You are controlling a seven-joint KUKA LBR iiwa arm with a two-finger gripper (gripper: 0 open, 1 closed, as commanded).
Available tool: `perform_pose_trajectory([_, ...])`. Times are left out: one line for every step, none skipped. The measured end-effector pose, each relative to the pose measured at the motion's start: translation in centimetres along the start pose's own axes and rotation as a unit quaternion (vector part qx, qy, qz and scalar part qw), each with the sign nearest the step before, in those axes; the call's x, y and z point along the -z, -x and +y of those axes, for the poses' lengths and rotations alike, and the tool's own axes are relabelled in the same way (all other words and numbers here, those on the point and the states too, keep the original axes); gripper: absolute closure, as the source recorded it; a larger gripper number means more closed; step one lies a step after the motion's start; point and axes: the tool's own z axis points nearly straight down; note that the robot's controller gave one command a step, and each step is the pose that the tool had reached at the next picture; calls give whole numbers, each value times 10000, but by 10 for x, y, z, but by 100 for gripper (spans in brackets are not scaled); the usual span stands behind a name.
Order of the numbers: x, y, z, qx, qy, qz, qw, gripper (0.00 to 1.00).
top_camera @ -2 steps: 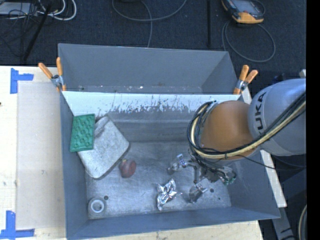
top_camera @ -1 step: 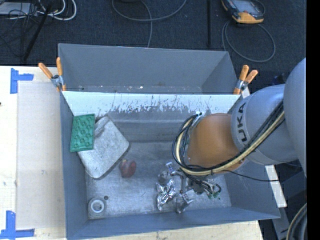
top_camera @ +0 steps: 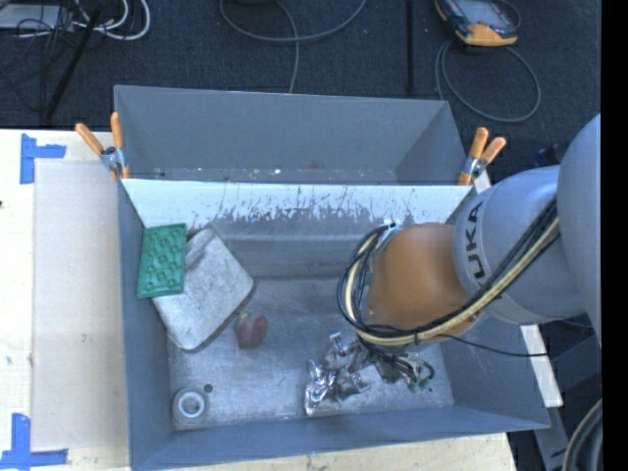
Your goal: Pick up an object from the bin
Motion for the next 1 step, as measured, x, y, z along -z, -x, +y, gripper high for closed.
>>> perform_pose_trajectory([205, 7, 1, 804, -9, -31, 9968, 100])
